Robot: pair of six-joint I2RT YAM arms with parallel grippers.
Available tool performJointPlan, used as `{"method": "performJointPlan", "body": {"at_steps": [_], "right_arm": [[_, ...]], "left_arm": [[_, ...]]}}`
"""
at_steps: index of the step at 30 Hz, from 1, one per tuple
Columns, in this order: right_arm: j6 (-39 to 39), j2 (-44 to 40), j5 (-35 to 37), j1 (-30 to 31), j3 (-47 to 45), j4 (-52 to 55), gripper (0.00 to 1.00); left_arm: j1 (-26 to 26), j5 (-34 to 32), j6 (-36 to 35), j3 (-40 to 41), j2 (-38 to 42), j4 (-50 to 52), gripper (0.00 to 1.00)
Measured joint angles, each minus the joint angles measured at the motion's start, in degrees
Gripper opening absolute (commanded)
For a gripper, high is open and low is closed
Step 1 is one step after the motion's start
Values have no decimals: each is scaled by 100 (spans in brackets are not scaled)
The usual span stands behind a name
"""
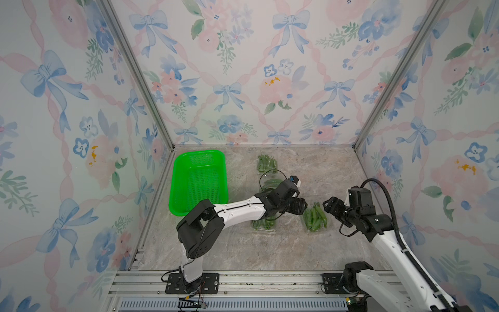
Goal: Take small green peppers out of containers
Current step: Adjust the packing box at the center of the board.
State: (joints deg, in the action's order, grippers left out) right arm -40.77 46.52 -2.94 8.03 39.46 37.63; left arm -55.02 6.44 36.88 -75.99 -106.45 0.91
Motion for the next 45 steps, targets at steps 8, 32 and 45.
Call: {"method": "performJointPlan", "body": {"at_steps": [8,32,45], "right_arm": [[-728,-1034,-439,0,-846,590,75],[-1604,-713,-1001,-2,-1626,-155,74],[-1226,640,-1211,-509,-1080,-1010,74]], "left_arm": [[103,-17,-330,-1172,-894,-103,61],[153,92,-387,-1224,-1235,2,60],[195,-271,-258,-603,-909,-55,60]]}}
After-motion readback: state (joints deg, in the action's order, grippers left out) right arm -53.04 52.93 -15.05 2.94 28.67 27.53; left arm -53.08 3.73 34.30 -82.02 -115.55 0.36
